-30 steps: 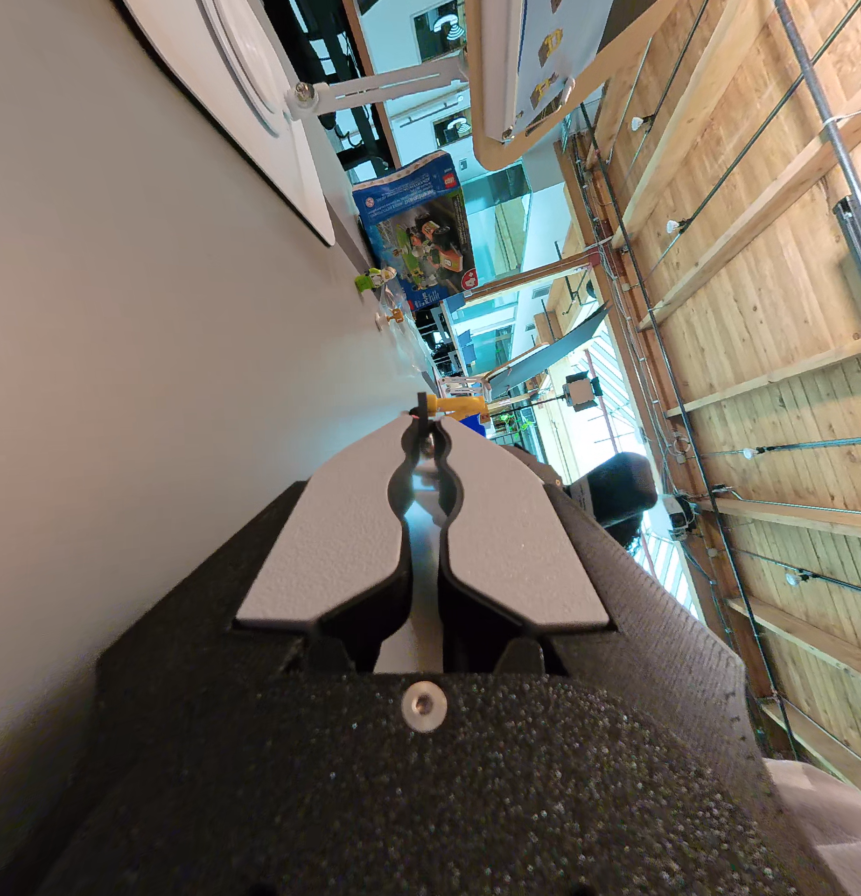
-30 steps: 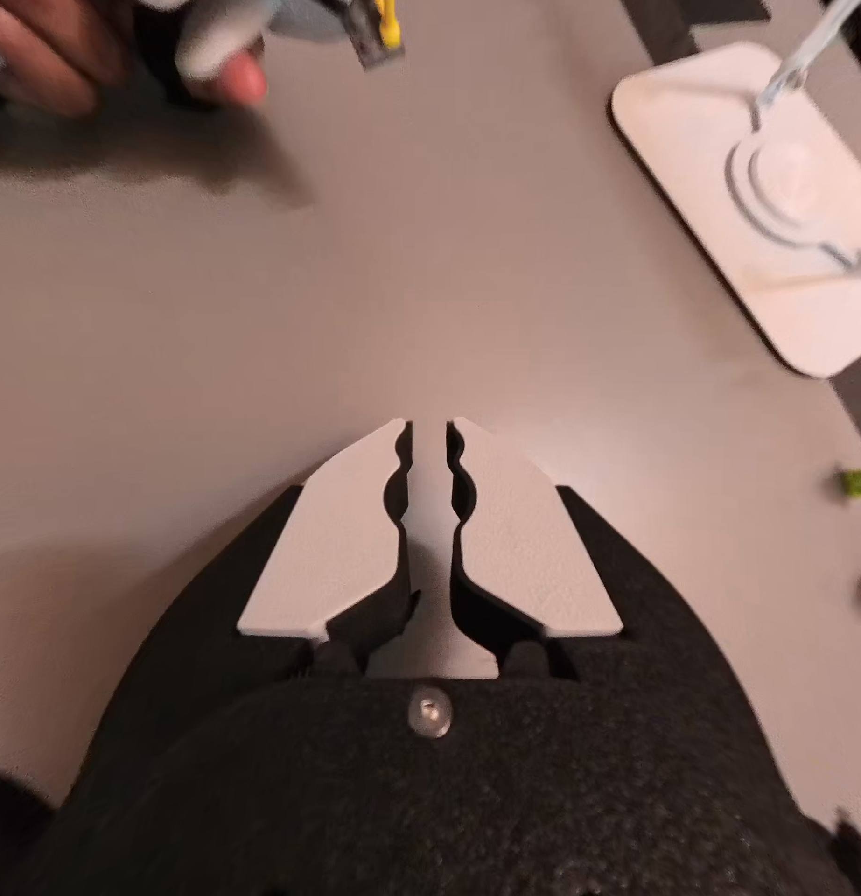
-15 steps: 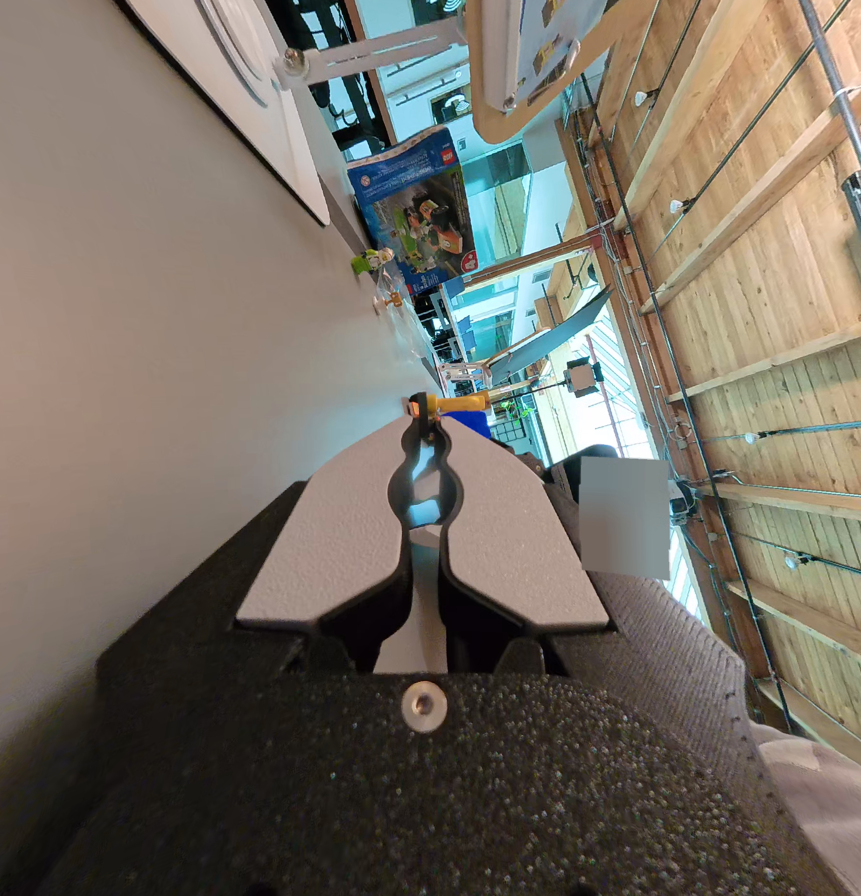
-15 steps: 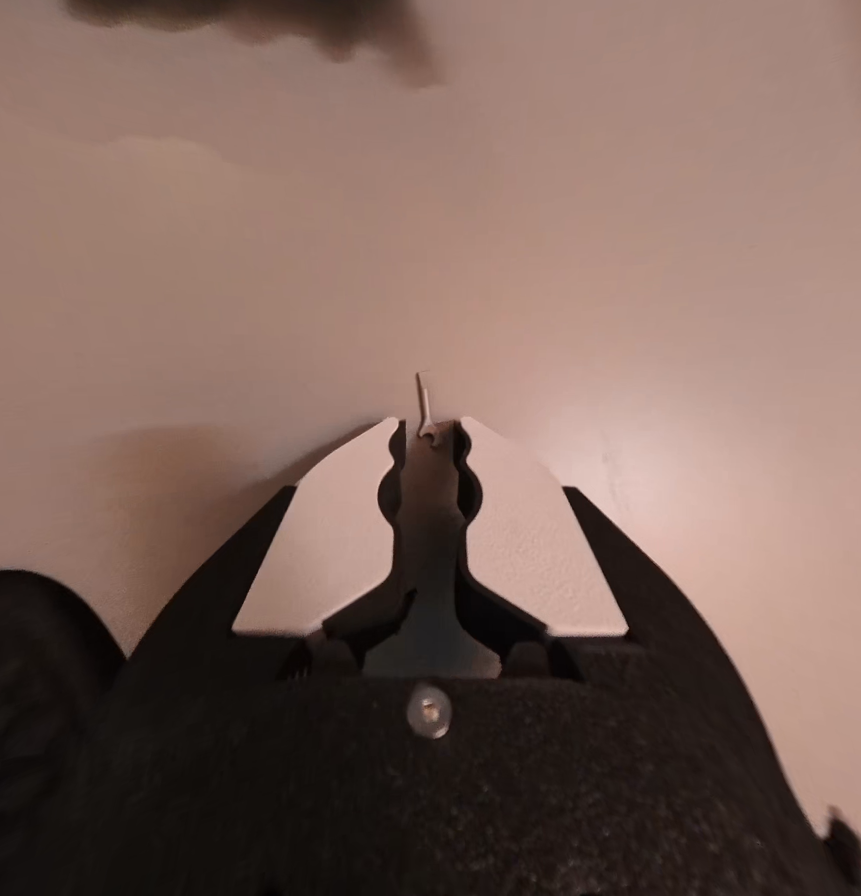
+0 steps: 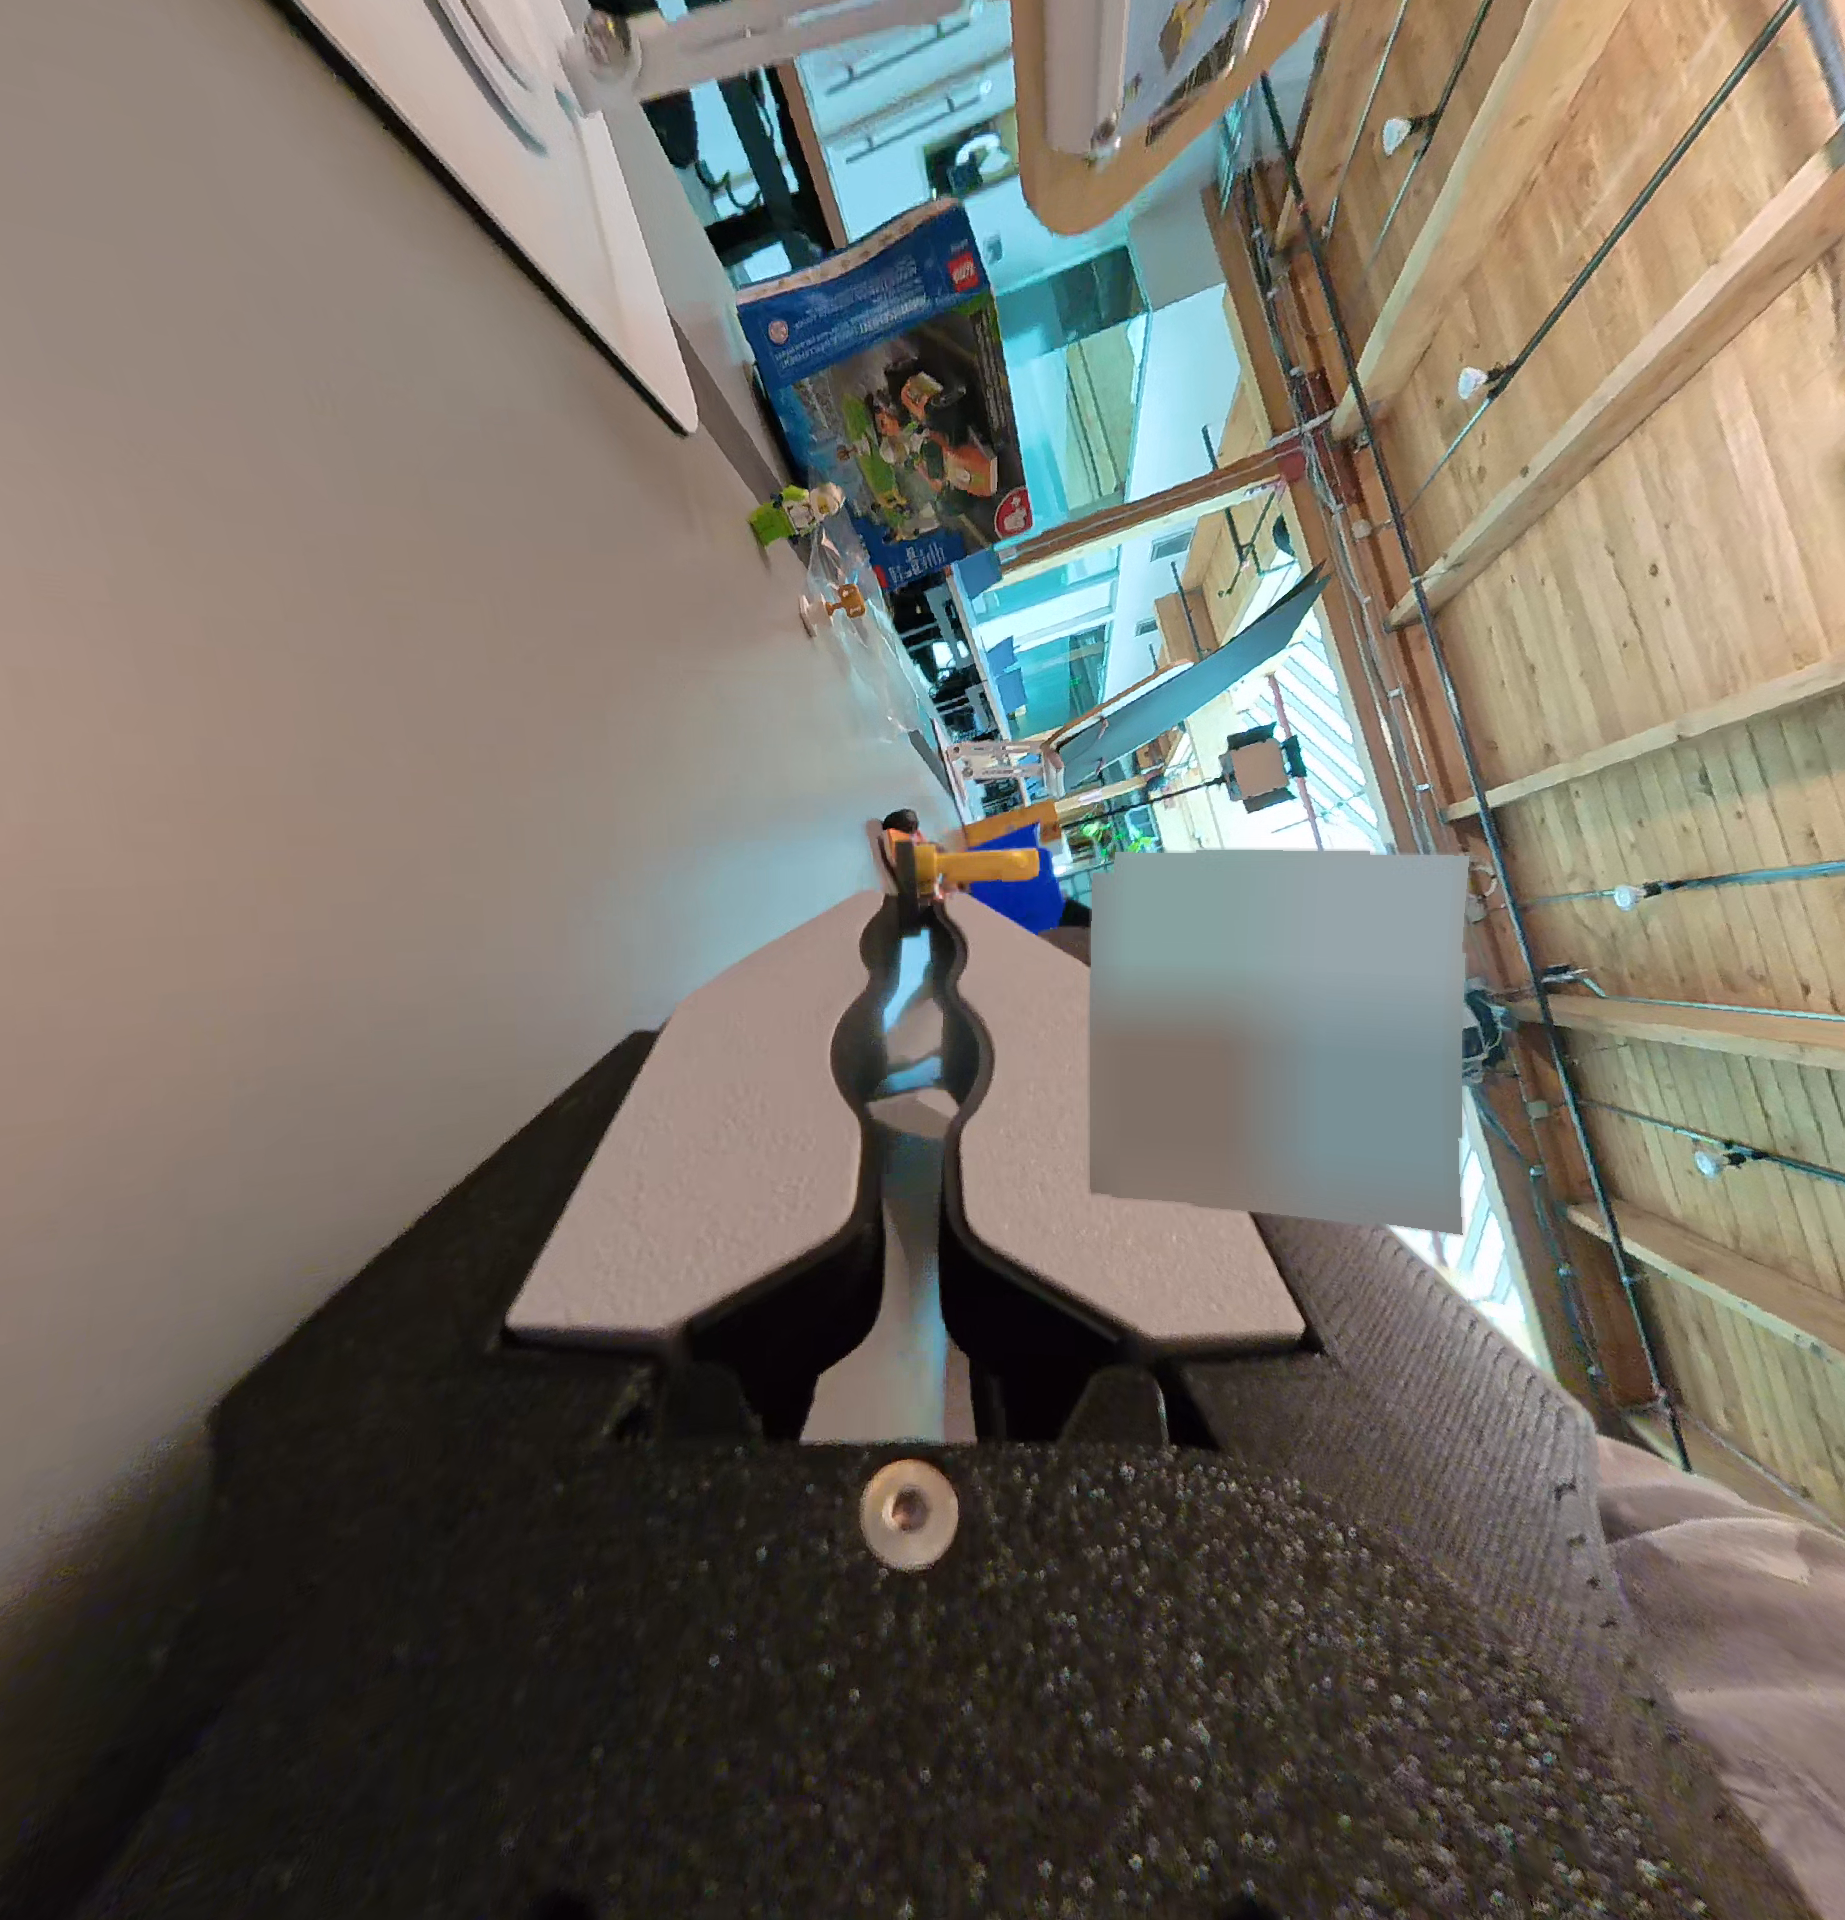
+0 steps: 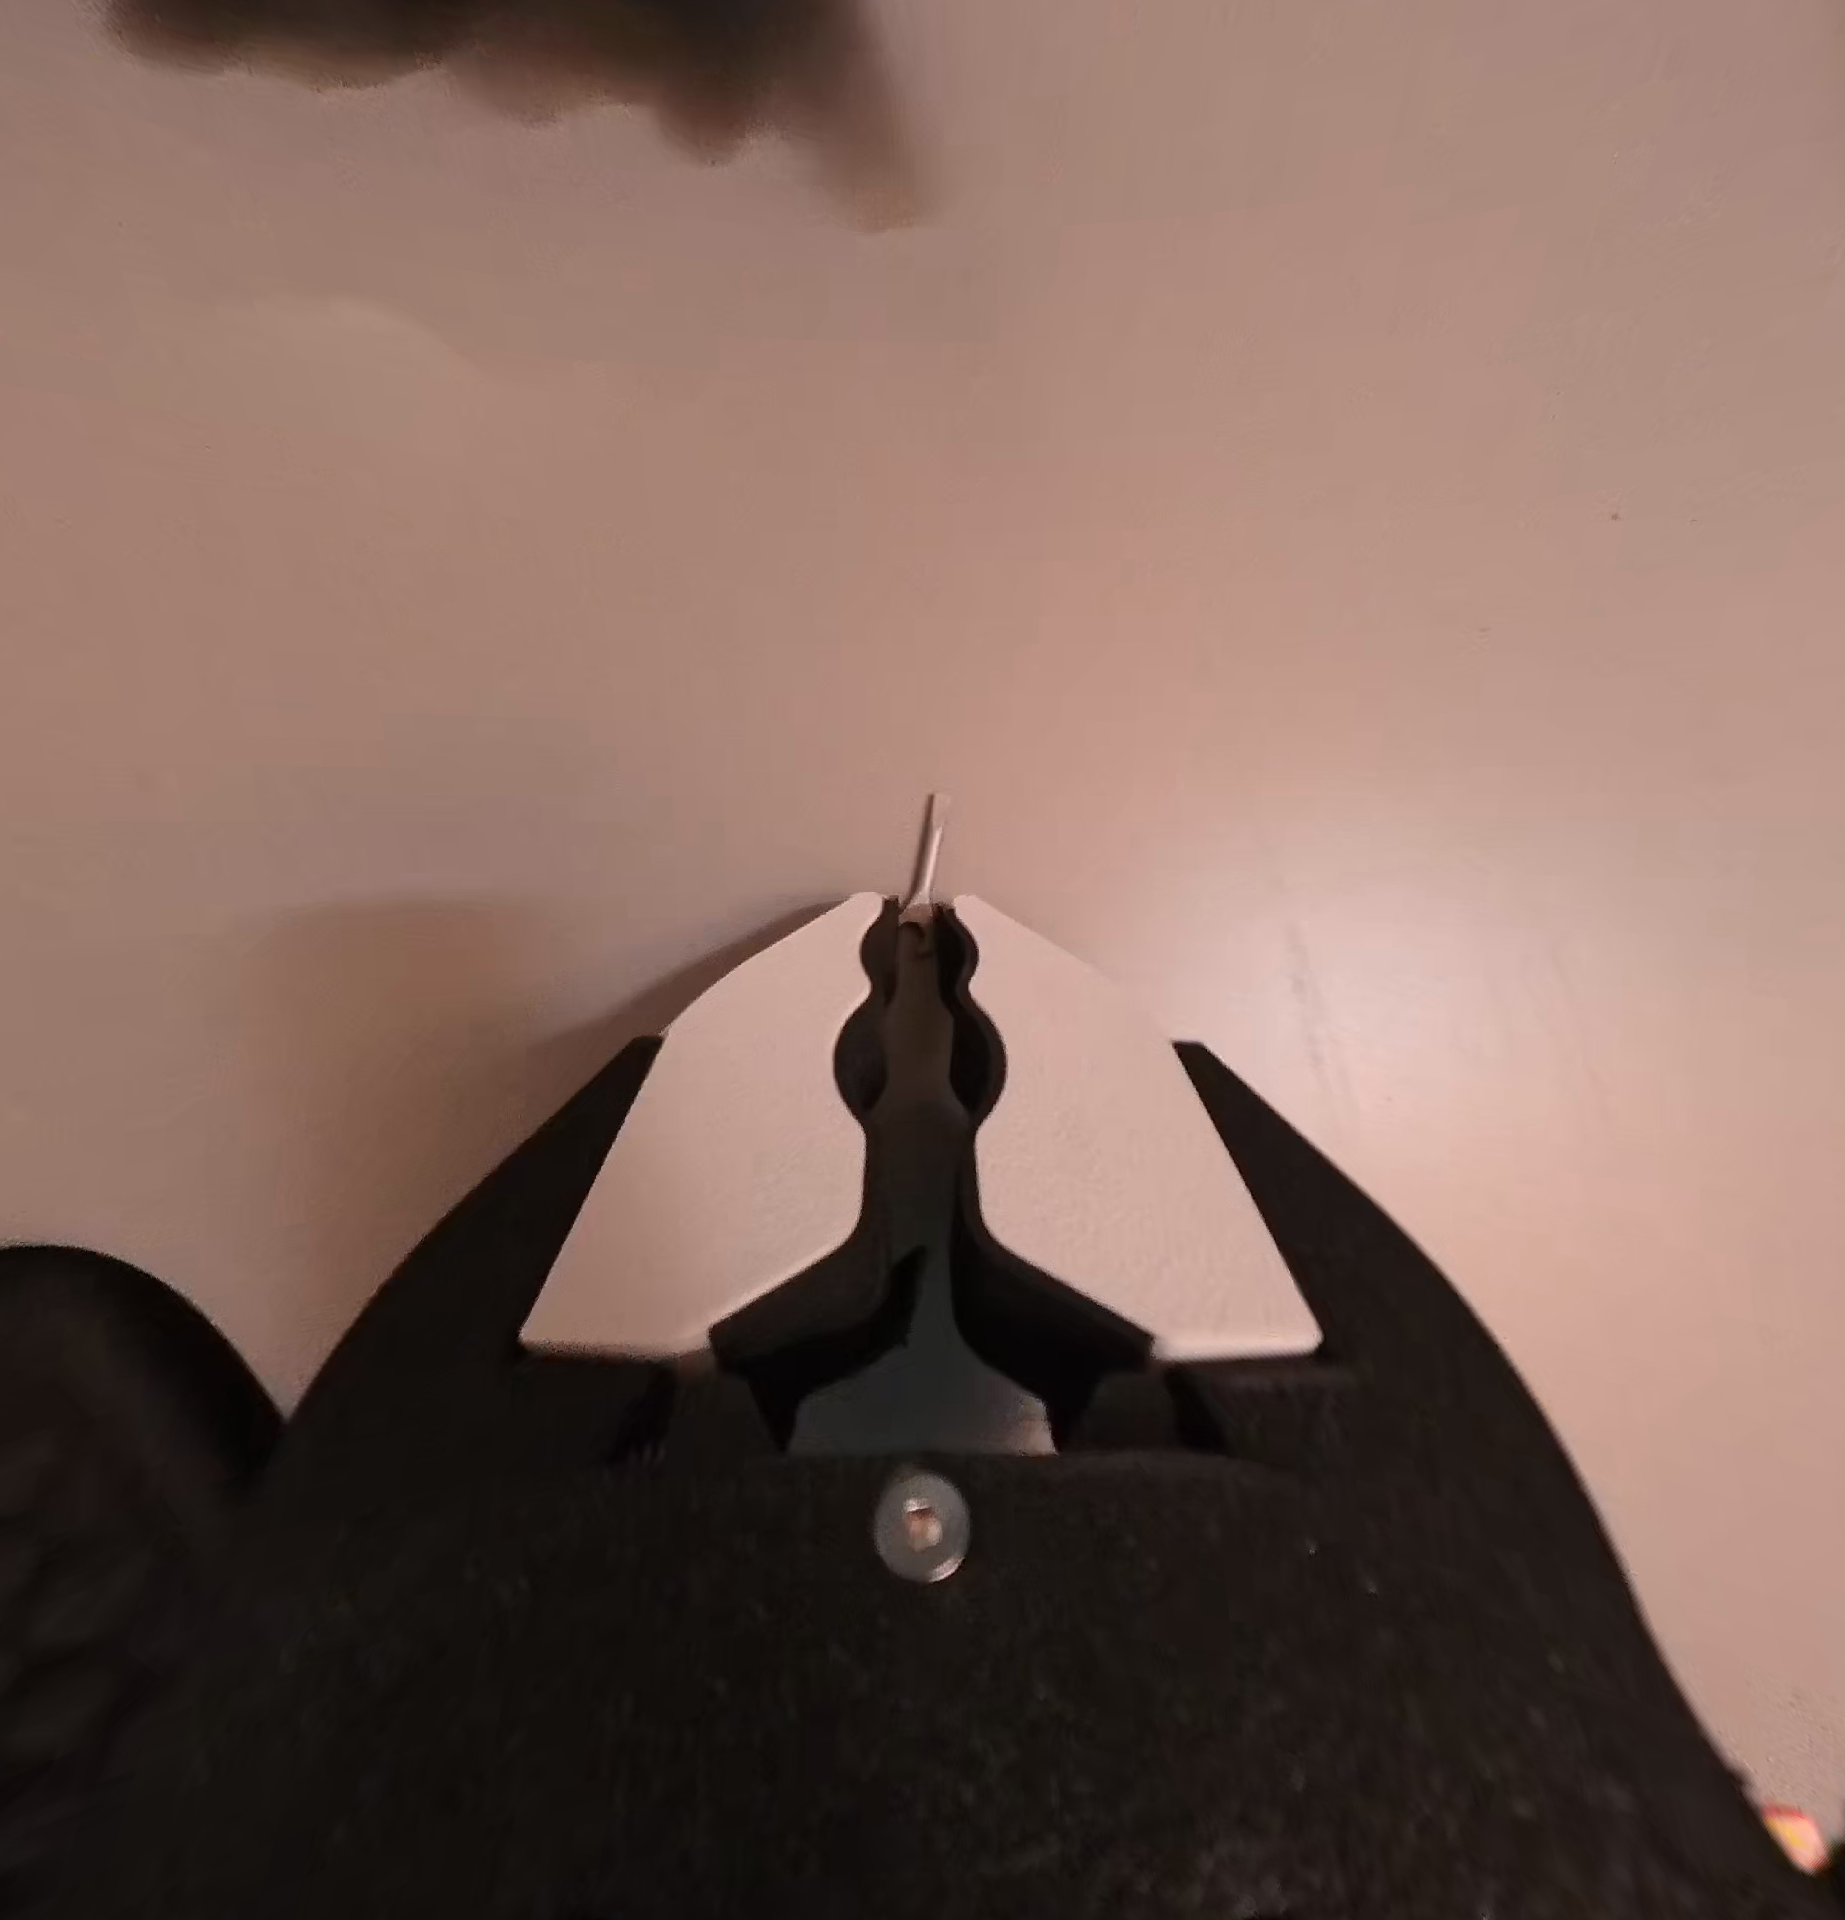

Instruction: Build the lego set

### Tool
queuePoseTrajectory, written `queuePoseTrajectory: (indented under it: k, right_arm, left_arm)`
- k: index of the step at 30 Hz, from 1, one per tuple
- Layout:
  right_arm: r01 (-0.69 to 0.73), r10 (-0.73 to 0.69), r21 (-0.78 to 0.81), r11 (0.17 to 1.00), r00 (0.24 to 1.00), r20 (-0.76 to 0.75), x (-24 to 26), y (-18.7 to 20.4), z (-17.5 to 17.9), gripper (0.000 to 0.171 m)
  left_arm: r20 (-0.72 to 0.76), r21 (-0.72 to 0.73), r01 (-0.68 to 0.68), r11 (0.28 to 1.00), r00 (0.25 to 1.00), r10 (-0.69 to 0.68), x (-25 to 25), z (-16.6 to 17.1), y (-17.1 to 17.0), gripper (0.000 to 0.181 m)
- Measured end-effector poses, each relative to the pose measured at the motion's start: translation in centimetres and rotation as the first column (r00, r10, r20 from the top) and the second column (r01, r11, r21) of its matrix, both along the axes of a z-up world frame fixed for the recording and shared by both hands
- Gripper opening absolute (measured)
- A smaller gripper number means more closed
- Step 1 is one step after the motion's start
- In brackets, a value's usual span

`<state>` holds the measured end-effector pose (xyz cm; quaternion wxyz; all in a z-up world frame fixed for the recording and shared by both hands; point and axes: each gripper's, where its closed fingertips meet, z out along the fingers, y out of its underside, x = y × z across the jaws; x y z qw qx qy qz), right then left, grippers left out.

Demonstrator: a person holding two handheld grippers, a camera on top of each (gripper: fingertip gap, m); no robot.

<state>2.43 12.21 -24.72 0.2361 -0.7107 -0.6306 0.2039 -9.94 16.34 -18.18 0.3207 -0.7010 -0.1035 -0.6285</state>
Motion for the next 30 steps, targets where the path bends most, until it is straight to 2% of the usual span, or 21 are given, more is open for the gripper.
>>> queuePoseTrajectory:
  k: [3,7,12,16,20,23,27,30]
  right_arm:
    - [0.041,-0.041,0.037,0.998,0.999,-0.015,0.2,0.0,0.8,0.006]
    - [0.099,-0.091,0.101,0.990,0.992,-0.084,0.0,0.5,4.2,0.000]
    - [0.096,-0.086,0.147,0.985,0.994,-0.074,-0.4,0.1,6.0,0.000]
    - [0.230,-0.217,0.188,0.955,0.972,-0.087,2.0,2.7,6.3,0.000]
    - [0.408,-0.385,0.170,0.897,0.910,-0.153,6.8,5.7,7.5,0.001]
    - [0.478,-0.458,0.139,0.867,0.875,-0.156,9.8,6.6,7.2,0.009]
    - [0.511,-0.502,0.138,0.848,0.859,-0.098,12.7,6.9,5.1,0.017]
    - [0.533,-0.526,0.046,0.845,0.844,-0.107,12.3,6.4,3.7,0.019]
  left_arm:
    - [-0.064,0.028,0.032,0.999,0.998,-0.030,0.9,-0.3,-0.7,0.005]
    - [-0.156,0.083,0.081,0.993,0.985,-0.068,2.0,-0.3,-1.3,0.005]
    - [-0.194,0.100,0.131,0.986,0.975,-0.110,3.1,-0.4,-2.1,0.005]
    - [-0.186,0.100,0.126,0.987,0.977,-0.106,2.8,-0.2,-2.0,0.005]
    - [-0.172,0.100,0.115,0.988,0.980,-0.097,2.4,0.0,-1.9,0.005]
    - [-0.173,0.098,0.126,0.987,0.979,-0.108,2.7,-0.1,-2.0,0.005]
    - [-0.209,0.093,0.146,0.985,0.970,-0.124,3.0,-0.6,-2.2,0.005]
    - [-0.229,0.087,0.166,0.982,0.963,-0.142,3.1,-0.9,-2.3,0.005]
